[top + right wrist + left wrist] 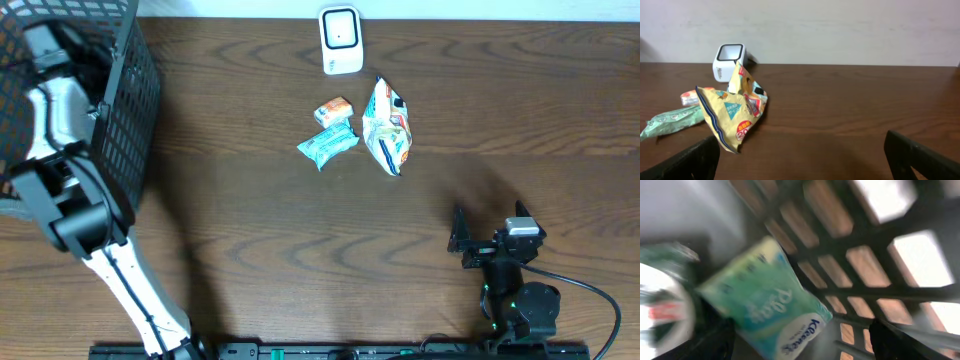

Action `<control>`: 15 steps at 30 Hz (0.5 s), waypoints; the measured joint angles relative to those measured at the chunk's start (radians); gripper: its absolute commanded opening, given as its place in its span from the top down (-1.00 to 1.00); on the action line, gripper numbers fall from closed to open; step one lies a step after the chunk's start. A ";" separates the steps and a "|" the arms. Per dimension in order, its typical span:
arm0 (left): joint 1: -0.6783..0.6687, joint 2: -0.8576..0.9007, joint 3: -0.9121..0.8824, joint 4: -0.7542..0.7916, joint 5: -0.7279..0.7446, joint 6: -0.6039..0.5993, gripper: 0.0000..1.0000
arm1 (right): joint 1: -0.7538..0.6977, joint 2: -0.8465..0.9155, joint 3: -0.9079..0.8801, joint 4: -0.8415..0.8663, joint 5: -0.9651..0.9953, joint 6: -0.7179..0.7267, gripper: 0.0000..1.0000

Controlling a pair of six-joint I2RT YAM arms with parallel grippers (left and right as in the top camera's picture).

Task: Scan the item barcode
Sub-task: 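Reach the left gripper into the basket and grasp the green-white packet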

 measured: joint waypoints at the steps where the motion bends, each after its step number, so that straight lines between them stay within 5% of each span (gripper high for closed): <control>1: -0.011 0.012 0.000 0.000 -0.009 -0.018 -0.68 | 0.000 0.000 0.000 0.000 0.000 0.000 -0.99; 7: -0.024 0.046 0.000 0.050 -0.047 -0.093 -0.67 | 0.000 0.000 0.000 0.000 0.000 0.000 -0.99; 12: -0.023 0.062 0.001 0.082 -0.063 -0.108 0.06 | 0.000 0.000 0.000 0.000 0.000 0.000 -0.99; 15: -0.019 0.071 0.001 0.082 -0.066 -0.109 0.32 | 0.000 0.000 0.000 0.000 0.000 0.000 -0.99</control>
